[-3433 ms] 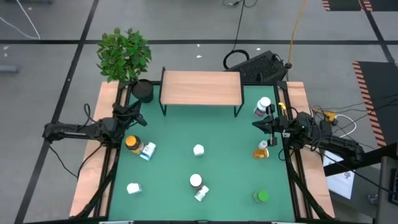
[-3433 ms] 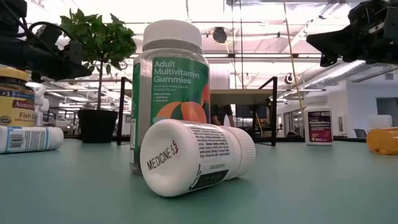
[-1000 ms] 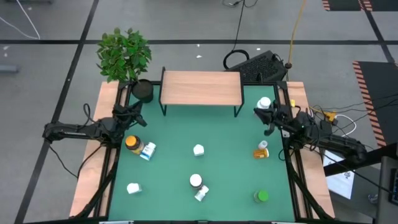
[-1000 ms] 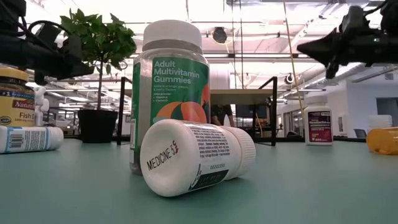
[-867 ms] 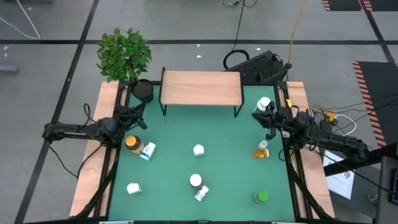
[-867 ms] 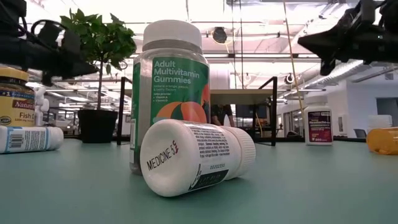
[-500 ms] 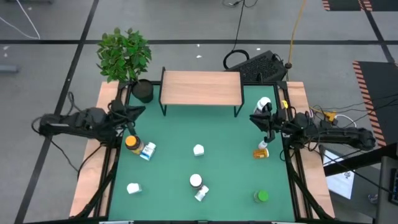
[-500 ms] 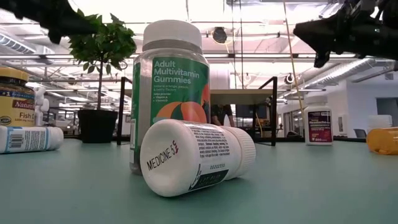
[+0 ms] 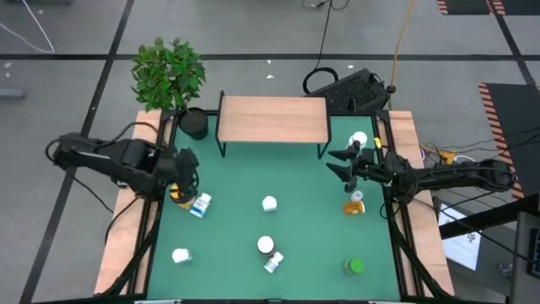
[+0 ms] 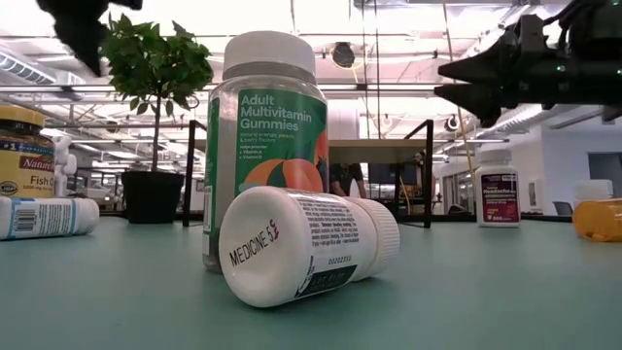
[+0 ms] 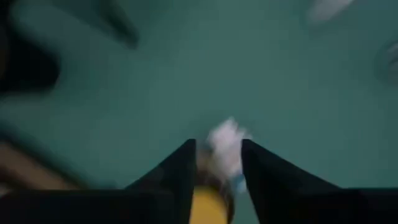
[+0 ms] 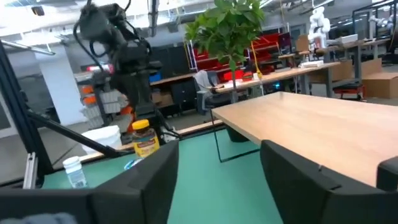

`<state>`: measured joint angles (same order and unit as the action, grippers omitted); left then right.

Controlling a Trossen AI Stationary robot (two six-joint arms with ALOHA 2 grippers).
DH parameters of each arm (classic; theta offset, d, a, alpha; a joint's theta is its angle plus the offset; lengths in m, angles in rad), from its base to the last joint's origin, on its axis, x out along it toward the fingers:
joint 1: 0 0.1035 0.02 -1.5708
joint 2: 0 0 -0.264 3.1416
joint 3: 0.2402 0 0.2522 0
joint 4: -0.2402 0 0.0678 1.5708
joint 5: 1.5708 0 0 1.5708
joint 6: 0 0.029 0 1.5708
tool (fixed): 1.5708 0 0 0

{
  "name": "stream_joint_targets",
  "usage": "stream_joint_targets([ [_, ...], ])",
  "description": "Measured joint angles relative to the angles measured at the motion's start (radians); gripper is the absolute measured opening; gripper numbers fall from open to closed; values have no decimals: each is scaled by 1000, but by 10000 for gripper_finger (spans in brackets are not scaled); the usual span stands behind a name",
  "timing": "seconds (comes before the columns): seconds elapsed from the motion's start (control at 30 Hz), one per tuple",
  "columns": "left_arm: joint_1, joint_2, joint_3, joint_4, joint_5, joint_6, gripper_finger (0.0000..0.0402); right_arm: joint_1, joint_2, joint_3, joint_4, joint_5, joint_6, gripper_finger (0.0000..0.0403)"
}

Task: Pick and place medicine bottles onto shelf by color
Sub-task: Put the yellow medicine bottle on the shelf

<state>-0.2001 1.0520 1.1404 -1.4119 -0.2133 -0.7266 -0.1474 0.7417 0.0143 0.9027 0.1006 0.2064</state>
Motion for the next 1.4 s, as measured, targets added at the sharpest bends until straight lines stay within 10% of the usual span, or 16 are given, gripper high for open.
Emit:
stream_joint_targets([
  [0.6,-131,71,-68,-132,97,-549,342,19,158,0,147,-23,62,267],
  [1.4,-136,52,-205,-51,135,-509,209,19,160,1,171,-18,66,267],
])
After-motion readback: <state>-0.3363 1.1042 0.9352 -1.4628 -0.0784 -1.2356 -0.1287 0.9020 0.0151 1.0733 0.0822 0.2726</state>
